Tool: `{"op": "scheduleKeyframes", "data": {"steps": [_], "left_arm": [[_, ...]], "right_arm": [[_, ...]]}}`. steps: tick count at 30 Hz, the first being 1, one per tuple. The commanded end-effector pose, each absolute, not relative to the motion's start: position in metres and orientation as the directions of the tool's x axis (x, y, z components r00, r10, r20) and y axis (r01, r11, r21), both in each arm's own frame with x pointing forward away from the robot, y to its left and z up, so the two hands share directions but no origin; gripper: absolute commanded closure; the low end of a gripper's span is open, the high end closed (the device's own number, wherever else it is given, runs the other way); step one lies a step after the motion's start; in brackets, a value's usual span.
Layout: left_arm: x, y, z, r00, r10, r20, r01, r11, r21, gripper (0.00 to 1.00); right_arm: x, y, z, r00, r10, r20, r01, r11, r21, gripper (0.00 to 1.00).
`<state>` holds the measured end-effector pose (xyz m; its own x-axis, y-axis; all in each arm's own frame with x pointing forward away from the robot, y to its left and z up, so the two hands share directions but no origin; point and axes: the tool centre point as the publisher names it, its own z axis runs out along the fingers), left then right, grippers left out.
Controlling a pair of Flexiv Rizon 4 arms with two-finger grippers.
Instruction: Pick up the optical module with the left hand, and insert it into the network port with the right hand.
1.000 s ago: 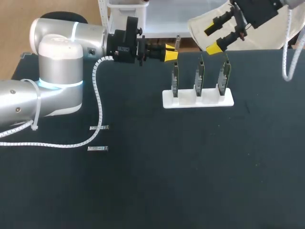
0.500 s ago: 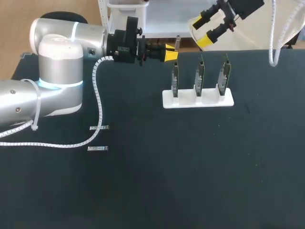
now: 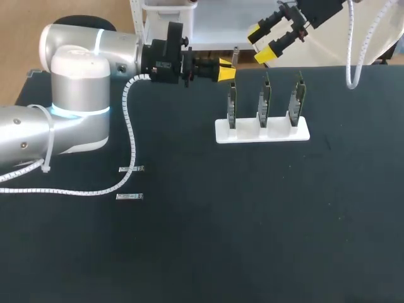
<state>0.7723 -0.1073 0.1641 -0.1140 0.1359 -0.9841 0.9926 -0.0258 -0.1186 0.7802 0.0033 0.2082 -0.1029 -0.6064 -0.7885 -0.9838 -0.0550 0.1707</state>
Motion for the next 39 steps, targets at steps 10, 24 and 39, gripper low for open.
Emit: {"op": "scheduleKeyframes", "data": {"steps": [10,24,39], "left_arm": [[0.774,-0.108,0.164,-0.114,0.136,-0.984,0.993,-0.029,-0.119,1.00],[0.774,-0.108,0.164,-0.114,0.136,-0.984,0.993,-0.029,-0.119,1.00],[0.774,-0.108,0.164,-0.114,0.136,-0.984,0.993,-0.029,-0.119,1.00]], "right_arm": [[0.767,0.012,0.210,-0.104,-0.584,-0.805,-0.991,-0.009,0.135,0.00],[0.766,0.028,0.205,-0.108,-0.585,-0.804,-0.992,0.009,0.127,0.00],[0.778,0.040,0.206,-0.086,-0.589,-0.804,-0.993,-0.011,0.114,0.00]]}}
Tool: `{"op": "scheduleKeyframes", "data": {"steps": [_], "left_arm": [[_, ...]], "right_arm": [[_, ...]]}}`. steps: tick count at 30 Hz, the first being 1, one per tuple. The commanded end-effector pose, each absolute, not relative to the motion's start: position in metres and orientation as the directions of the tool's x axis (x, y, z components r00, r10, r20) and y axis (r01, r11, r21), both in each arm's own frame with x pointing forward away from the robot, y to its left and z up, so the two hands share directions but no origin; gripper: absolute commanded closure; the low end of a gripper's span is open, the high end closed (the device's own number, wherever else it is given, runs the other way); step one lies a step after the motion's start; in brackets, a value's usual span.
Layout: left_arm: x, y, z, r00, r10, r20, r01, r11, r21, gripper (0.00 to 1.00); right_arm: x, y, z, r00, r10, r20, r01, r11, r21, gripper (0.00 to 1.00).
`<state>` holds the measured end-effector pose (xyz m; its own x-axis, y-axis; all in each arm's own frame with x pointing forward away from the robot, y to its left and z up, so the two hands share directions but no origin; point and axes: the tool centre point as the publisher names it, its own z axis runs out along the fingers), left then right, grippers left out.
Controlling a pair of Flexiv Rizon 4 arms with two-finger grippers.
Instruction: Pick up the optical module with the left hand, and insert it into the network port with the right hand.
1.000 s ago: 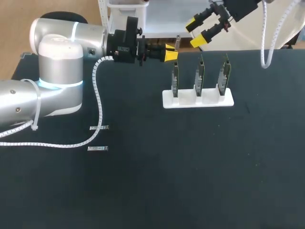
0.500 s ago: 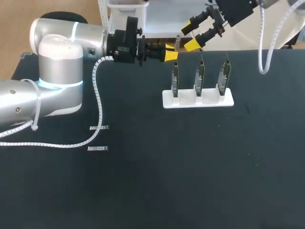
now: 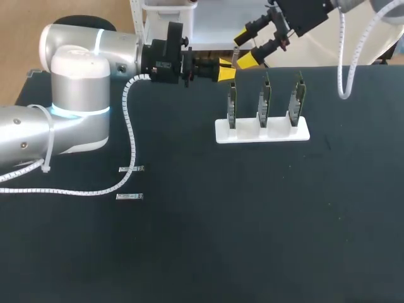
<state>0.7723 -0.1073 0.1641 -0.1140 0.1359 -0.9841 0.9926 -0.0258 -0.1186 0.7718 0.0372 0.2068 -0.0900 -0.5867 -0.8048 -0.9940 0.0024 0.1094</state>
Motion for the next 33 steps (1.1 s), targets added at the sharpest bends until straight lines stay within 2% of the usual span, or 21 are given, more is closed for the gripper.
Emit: {"op": "scheduleKeyframes", "data": {"steps": [1,28,29,30,31,33], "left_arm": [[0.7740,-0.1076,0.1635,-0.114,0.136,-0.984,0.993,-0.029,-0.119,1.00],[0.7740,-0.1076,0.1635,-0.114,0.136,-0.984,0.993,-0.029,-0.119,1.00],[0.7740,-0.1076,0.1635,-0.114,0.136,-0.984,0.993,-0.029,-0.119,1.00],[0.7740,-0.1076,0.1635,-0.114,0.136,-0.984,0.993,-0.029,-0.119,1.00],[0.7740,-0.1076,0.1635,-0.114,0.136,-0.984,0.993,-0.029,-0.119,1.00],[0.7740,-0.1076,0.1635,-0.114,0.136,-0.984,0.993,-0.029,-0.119,1.00]], "right_arm": [[0.7786,0.0400,0.2065,-0.086,-0.589,-0.804,-0.993,-0.013,0.115,0.00],[0.7784,0.0433,0.2037,-0.077,-0.602,-0.795,-0.993,-0.027,0.117,0.00],[0.7783,0.0434,0.2037,-0.077,-0.601,-0.795,-0.993,-0.027,0.117,0.25],[0.7781,0.0436,0.2038,-0.076,-0.602,-0.795,-0.993,-0.028,0.116,0.69],[0.7778,0.0439,0.2035,-0.073,-0.604,-0.794,-0.993,-0.030,0.114,1.00],[0.7770,0.0442,0.2030,-0.065,-0.608,-0.791,-0.993,-0.036,0.110,1.00]]}}
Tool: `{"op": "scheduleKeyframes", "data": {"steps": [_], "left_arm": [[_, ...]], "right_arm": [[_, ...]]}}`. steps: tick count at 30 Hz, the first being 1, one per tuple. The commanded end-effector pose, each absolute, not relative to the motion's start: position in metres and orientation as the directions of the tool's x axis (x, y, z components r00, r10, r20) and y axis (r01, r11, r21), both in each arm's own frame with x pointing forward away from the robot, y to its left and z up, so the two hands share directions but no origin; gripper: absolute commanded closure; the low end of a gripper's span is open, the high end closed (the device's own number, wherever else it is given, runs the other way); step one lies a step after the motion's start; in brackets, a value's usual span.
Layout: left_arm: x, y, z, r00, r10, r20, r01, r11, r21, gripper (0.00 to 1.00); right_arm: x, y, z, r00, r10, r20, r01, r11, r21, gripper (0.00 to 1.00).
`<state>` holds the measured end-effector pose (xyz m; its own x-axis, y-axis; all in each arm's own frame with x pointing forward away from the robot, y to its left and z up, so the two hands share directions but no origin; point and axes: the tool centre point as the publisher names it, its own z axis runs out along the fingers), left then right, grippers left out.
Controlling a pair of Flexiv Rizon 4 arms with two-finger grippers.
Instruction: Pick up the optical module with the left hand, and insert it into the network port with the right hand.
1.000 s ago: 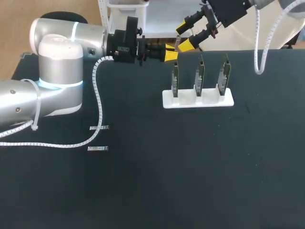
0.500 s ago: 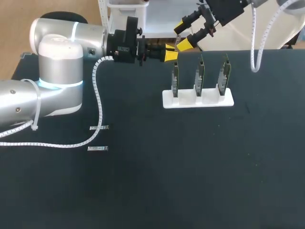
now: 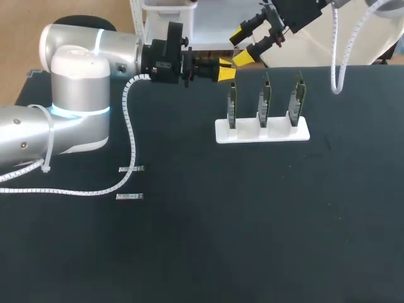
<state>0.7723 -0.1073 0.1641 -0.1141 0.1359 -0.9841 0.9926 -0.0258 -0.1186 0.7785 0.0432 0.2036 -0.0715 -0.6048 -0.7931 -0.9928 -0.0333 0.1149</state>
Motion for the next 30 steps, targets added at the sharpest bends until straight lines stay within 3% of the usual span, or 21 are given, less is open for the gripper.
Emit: {"op": "scheduleKeyframes", "data": {"steps": [1,18,19,20,21,30], "left_arm": [[0.7740,-0.1076,0.1635,-0.114,0.136,-0.984,0.993,-0.029,-0.119,1.00],[0.7740,-0.1076,0.1635,-0.114,0.136,-0.984,0.993,-0.029,-0.119,1.00],[0.7740,-0.1076,0.1635,-0.114,0.136,-0.984,0.993,-0.029,-0.119,0.96],[0.7740,-0.1076,0.1635,-0.114,0.136,-0.984,0.993,-0.029,-0.119,0.52],[0.7740,-0.1076,0.1635,-0.114,0.136,-0.984,0.993,-0.029,-0.119,0.00],[0.7740,-0.1076,0.1635,-0.114,0.136,-0.984,0.993,-0.029,-0.119,0.00]], "right_arm": [[0.7767,0.0443,0.2029,-0.065,-0.609,-0.790,-0.993,-0.036,0.109,1.00],[0.7737,0.0440,0.2031,-0.068,-0.609,-0.790,-0.993,-0.033,0.110,1.00],[0.7737,0.0438,0.2030,-0.069,-0.608,-0.791,-0.993,-0.032,0.111,1.00],[0.7736,0.0437,0.2030,-0.069,-0.608,-0.791,-0.993,-0.031,0.110,1.00],[0.7735,0.0435,0.2030,-0.070,-0.607,-0.792,-0.994,-0.029,0.110,1.00],[0.7721,0.0415,0.2047,-0.073,-0.598,-0.799,-0.994,-0.022,0.107,1.00]]}}
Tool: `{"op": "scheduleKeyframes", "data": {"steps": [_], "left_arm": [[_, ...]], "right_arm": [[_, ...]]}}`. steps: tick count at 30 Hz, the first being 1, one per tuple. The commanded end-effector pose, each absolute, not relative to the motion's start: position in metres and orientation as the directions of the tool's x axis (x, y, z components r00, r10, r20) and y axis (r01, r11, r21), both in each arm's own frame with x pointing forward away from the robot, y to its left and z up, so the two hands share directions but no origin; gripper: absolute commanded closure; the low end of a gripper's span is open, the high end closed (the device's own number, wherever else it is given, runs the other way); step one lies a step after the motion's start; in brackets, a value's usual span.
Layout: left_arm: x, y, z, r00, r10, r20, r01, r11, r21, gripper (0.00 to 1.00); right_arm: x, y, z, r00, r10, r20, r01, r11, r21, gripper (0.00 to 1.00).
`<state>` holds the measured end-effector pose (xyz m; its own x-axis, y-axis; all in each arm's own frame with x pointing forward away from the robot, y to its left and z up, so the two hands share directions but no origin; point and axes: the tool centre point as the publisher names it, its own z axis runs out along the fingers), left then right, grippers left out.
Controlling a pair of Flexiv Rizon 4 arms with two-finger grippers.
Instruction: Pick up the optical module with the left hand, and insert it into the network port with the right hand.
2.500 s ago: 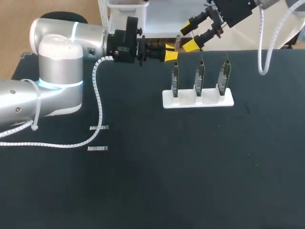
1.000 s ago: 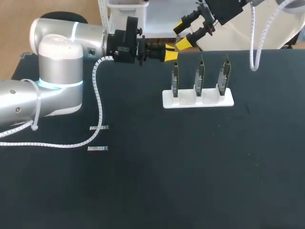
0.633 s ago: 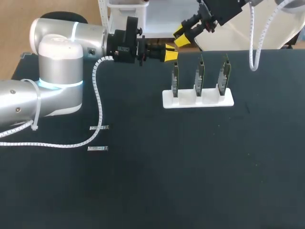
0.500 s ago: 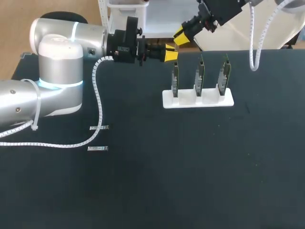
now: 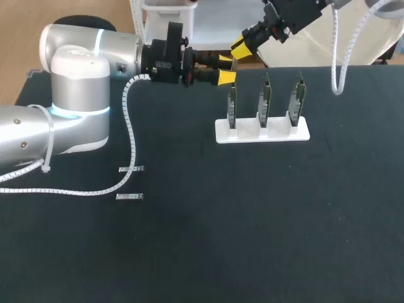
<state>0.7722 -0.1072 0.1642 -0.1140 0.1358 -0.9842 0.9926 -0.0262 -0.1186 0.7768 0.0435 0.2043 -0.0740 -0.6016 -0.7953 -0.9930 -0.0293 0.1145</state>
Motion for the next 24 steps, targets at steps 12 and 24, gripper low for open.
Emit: {"op": "scheduleKeyframes", "data": {"steps": [12,24], "left_arm": [[0.774,-0.108,0.164,-0.114,0.136,-0.984,0.993,-0.029,-0.119,0.00],[0.764,-0.080,0.171,-0.018,0.308,-0.951,1.000,0.004,-0.018,0.00]], "right_arm": [[0.768,0.038,0.208,-0.062,-0.594,-0.802,-0.995,-0.029,0.098,1.00],[0.767,0.034,0.208,-0.059,-0.594,-0.802,-0.995,-0.031,0.095,1.00]]}}
